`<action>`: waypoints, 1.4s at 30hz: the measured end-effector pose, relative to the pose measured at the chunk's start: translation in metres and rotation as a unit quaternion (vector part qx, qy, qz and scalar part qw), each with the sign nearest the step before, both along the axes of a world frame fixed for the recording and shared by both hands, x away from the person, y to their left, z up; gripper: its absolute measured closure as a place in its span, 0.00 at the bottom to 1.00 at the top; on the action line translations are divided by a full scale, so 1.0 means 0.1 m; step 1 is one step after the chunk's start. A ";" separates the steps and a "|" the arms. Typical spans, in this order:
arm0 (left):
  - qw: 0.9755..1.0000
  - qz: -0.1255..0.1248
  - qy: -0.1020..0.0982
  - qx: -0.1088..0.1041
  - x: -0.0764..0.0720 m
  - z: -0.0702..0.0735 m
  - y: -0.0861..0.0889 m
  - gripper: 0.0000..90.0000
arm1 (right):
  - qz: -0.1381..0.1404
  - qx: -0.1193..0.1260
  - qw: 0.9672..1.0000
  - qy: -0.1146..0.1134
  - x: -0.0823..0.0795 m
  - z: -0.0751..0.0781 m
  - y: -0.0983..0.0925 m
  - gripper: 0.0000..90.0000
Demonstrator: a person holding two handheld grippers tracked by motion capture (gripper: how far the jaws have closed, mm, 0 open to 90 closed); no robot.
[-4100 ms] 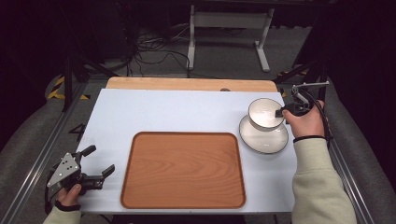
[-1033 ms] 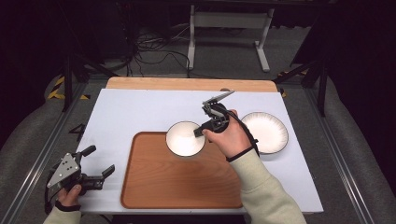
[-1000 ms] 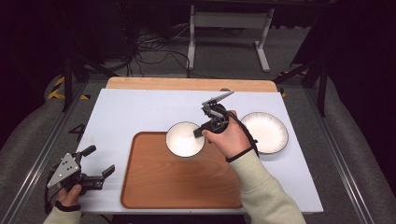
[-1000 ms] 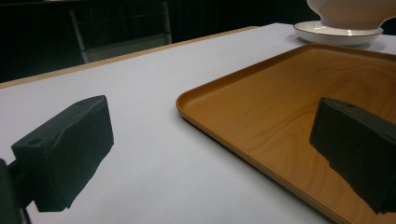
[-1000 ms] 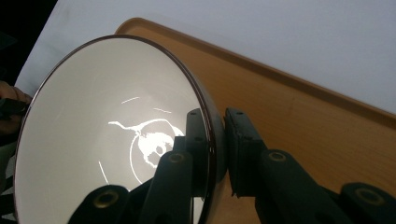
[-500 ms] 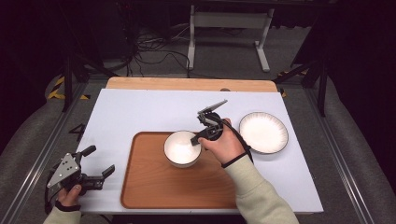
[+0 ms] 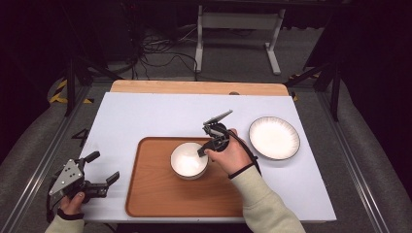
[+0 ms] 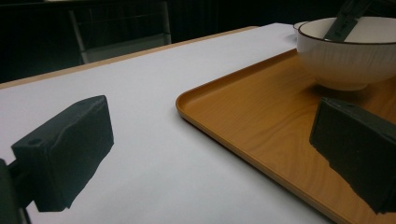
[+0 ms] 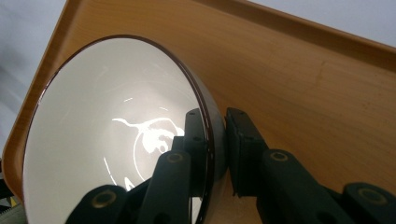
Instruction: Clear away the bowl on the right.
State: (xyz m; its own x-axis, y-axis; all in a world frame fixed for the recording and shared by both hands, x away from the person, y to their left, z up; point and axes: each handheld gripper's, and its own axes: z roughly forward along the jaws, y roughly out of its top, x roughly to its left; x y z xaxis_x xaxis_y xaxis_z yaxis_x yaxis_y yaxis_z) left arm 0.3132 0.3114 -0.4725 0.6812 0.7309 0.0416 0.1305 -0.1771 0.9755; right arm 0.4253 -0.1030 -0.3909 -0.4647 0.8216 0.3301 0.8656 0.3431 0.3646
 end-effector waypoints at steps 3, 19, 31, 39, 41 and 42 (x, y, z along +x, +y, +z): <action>1.000 0.000 -0.001 -0.001 0.00 0.00 0.00 0.00 | 0.001 0.001 1.000 0.004 0.00 -0.04 0.01 0.88; 1.000 0.000 -0.002 -0.001 0.00 0.00 0.00 0.00 | 0.004 -0.002 1.000 0.015 0.00 -0.13 0.01 0.88; 1.000 0.000 -0.002 -0.001 0.00 0.00 0.00 0.00 | 0.017 0.009 1.000 0.017 0.03 -0.16 -0.03 0.78; 1.000 0.000 -0.002 0.000 0.00 0.00 0.00 0.00 | 0.022 0.025 0.999 -0.012 0.01 -0.12 -0.06 0.65; 1.000 0.001 0.000 0.000 0.00 0.00 0.00 0.00 | 0.025 0.030 0.999 -0.033 0.00 -0.09 -0.07 0.62; 1.000 0.001 0.000 -0.001 0.00 0.00 0.00 0.00 | 0.027 0.031 0.998 -0.042 0.00 -0.08 -0.08 0.61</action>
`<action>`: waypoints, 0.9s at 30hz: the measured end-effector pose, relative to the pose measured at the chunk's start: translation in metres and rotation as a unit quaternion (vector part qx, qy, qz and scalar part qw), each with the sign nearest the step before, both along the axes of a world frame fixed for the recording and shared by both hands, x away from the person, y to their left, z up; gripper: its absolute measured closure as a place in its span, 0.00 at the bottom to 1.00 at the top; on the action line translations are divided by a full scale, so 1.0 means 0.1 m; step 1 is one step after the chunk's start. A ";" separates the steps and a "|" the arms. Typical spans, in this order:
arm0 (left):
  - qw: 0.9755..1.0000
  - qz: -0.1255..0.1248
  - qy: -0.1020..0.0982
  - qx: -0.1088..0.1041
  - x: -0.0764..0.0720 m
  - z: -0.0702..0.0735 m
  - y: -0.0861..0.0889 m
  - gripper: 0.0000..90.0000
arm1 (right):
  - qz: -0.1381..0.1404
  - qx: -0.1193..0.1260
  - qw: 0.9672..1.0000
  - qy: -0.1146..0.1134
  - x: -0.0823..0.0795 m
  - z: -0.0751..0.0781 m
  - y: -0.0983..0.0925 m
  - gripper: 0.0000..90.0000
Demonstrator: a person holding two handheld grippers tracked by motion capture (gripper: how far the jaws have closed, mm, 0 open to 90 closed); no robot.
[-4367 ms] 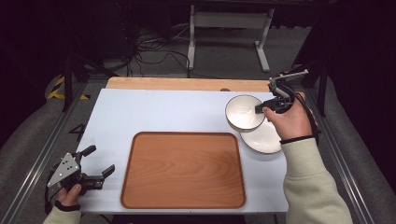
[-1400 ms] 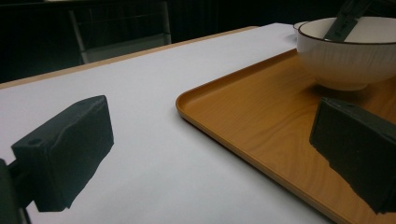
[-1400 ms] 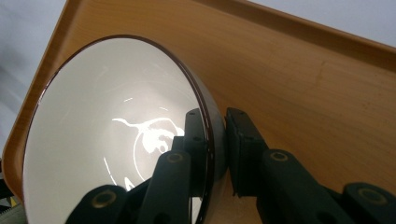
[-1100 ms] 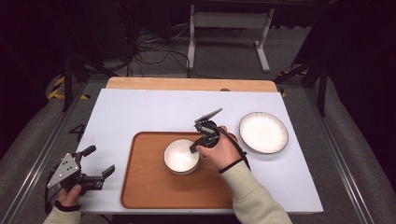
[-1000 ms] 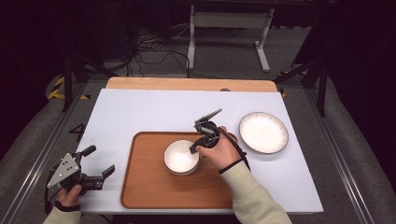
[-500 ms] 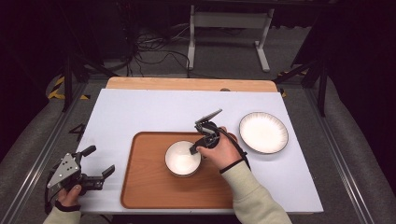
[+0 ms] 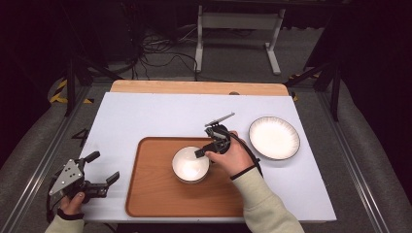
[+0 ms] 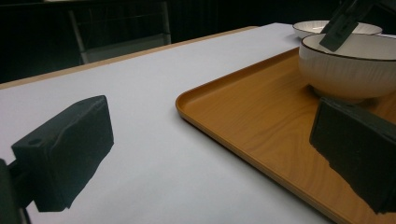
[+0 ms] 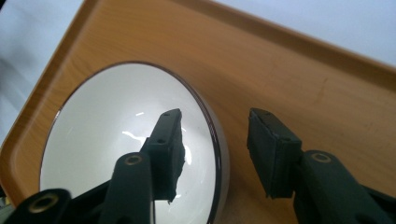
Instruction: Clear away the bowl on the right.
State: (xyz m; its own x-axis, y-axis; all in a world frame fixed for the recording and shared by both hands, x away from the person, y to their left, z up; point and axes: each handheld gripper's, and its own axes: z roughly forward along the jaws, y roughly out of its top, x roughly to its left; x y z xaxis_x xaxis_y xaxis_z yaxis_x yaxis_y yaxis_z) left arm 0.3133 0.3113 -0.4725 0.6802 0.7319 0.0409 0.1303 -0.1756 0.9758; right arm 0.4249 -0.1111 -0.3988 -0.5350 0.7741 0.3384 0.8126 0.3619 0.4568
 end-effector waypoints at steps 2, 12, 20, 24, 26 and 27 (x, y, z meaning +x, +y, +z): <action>1.000 0.000 0.000 0.002 0.00 0.00 0.00 0.00 | 0.000 0.005 1.000 -0.012 -0.01 0.02 -0.01 0.59; 1.000 -0.001 -0.001 0.000 0.00 0.00 0.00 0.00 | 0.037 0.040 0.988 -0.146 -0.13 0.13 -0.05 0.52; 1.000 0.000 -0.001 0.000 0.00 0.00 0.00 0.00 | 0.081 0.047 0.973 -0.210 -0.20 0.16 -0.04 0.47; 1.000 0.000 -0.001 -0.002 0.00 0.00 0.00 0.00 | 0.097 0.053 0.963 -0.246 -0.24 0.18 -0.07 0.45; 1.000 -0.001 -0.001 0.000 0.00 0.00 0.00 0.00 | 0.101 0.060 0.959 -0.257 -0.26 0.19 -0.10 0.44; 1.000 -0.001 0.000 0.001 0.00 0.00 0.00 0.00 | 0.102 0.063 0.958 -0.261 -0.27 0.19 -0.11 0.44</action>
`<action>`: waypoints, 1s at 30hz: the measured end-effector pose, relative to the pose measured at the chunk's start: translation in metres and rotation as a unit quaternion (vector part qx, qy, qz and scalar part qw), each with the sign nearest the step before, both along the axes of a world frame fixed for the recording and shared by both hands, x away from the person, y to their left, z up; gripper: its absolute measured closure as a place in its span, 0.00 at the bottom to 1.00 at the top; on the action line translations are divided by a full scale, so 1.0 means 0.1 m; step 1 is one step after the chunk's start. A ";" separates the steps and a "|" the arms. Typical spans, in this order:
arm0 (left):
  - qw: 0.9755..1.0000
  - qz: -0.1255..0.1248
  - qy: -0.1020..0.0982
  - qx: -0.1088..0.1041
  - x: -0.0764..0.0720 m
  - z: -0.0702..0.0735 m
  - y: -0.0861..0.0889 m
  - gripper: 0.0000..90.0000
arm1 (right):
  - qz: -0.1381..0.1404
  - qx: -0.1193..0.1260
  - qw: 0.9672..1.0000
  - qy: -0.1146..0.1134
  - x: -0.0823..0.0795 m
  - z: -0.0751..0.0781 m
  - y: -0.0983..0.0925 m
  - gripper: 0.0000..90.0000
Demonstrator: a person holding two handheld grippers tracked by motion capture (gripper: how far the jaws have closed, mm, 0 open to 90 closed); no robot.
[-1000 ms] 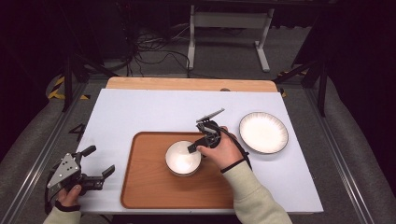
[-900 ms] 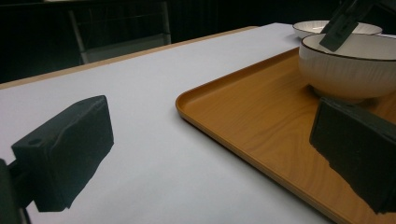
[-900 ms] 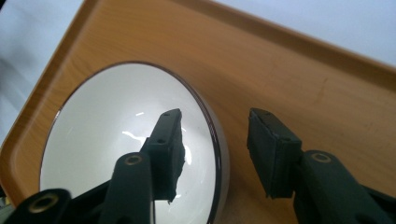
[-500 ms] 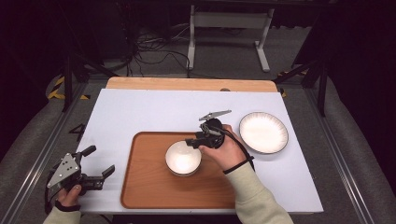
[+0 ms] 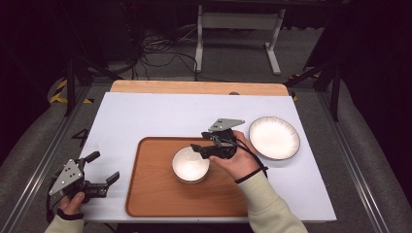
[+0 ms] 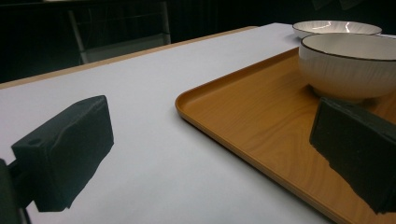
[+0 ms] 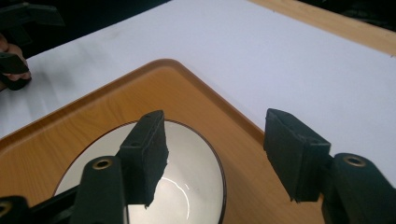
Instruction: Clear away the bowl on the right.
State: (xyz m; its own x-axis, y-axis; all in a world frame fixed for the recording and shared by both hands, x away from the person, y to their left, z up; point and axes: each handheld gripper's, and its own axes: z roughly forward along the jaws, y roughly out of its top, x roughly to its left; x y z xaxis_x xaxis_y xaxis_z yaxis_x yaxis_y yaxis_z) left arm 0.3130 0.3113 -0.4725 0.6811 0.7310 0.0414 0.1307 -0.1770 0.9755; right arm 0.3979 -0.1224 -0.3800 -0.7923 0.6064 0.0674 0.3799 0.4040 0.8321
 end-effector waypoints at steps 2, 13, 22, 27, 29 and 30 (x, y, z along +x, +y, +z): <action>1.000 0.001 -0.001 0.001 0.00 0.00 0.00 0.00 | 0.003 0.008 1.000 -0.015 -0.02 0.01 -0.04 0.43; 1.000 0.001 0.000 -0.004 0.01 0.00 0.00 0.00 | 0.018 0.051 0.995 -0.088 -0.13 0.12 -0.22 0.35; 1.000 0.001 0.001 -0.002 0.01 0.00 0.00 0.00 | 0.021 0.088 0.987 -0.133 -0.21 0.18 -0.36 0.29; 1.000 0.001 0.001 -0.003 0.01 0.00 0.00 0.00 | 0.020 0.092 0.985 -0.146 -0.25 0.19 -0.43 0.29; 1.000 0.001 0.000 -0.003 0.01 0.00 0.00 0.00 | 0.017 0.092 0.985 -0.147 -0.26 0.20 -0.48 0.29; 1.000 0.001 0.000 -0.003 0.01 0.00 0.00 0.00 | 0.016 0.092 0.985 -0.147 -0.27 0.20 -0.51 0.28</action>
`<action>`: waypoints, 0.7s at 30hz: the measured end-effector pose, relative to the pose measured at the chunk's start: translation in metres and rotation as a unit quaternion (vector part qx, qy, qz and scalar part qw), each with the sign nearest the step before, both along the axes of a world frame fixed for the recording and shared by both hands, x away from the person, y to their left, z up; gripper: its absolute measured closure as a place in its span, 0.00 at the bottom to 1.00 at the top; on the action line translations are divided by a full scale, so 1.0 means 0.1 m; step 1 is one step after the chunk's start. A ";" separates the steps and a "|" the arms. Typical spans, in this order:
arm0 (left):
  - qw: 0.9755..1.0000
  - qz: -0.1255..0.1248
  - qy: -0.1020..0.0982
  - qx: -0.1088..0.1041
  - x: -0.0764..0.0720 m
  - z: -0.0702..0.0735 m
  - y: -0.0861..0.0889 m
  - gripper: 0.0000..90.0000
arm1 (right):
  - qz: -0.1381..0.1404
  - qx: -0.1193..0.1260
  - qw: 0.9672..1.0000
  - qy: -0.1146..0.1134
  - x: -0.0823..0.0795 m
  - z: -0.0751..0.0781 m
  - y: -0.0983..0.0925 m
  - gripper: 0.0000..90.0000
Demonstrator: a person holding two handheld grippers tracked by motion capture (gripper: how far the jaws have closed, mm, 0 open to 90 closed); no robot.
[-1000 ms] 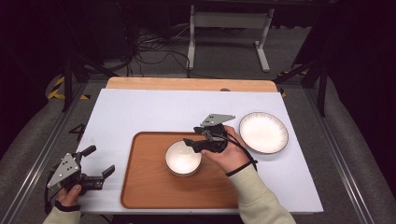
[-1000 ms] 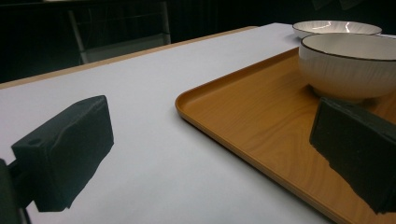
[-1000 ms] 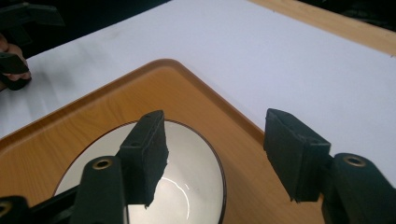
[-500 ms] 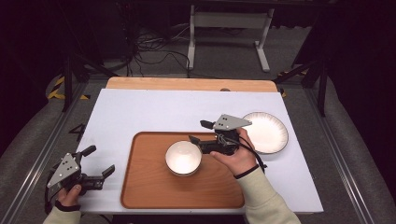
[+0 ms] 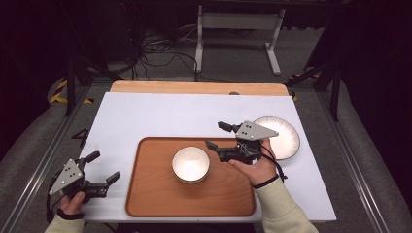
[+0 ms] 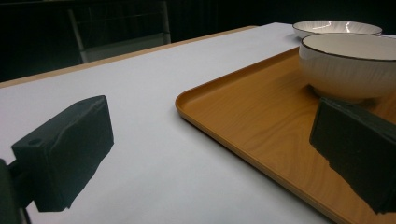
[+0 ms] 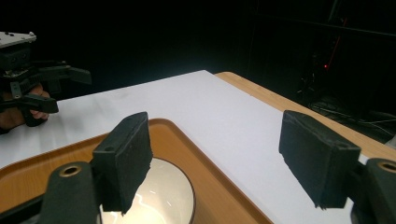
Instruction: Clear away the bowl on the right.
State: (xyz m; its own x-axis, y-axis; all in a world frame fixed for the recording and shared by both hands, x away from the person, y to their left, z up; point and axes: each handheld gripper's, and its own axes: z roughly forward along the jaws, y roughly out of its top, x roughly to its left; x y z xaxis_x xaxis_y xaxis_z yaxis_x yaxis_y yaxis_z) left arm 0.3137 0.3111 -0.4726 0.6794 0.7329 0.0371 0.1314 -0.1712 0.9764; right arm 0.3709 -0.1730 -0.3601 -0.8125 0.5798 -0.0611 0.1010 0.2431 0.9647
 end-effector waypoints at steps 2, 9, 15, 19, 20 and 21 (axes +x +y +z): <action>1.000 0.000 0.000 0.000 0.00 0.00 0.00 0.00 | -0.004 0.001 1.000 -0.001 -0.02 0.01 -0.05 0.28; 1.000 0.000 0.001 0.000 0.00 0.00 0.00 0.00 | -0.014 0.006 1.000 -0.004 -0.07 0.03 -0.22 0.28; 1.000 -0.001 0.001 0.000 0.00 0.00 0.00 0.00 | -0.023 0.005 1.000 -0.004 -0.10 0.02 -0.32 0.27; 1.000 -0.001 0.002 0.001 0.00 0.00 0.00 0.00 | -0.029 0.006 1.000 -0.006 -0.12 0.04 -0.40 0.26; 1.000 -0.001 0.002 0.001 0.00 0.00 0.00 0.00 | -0.030 0.010 0.999 -0.007 -0.12 0.04 -0.42 0.26; 1.000 -0.001 0.002 -0.001 0.00 0.00 0.00 0.00 | -0.031 0.009 0.999 -0.008 -0.12 0.05 -0.43 0.26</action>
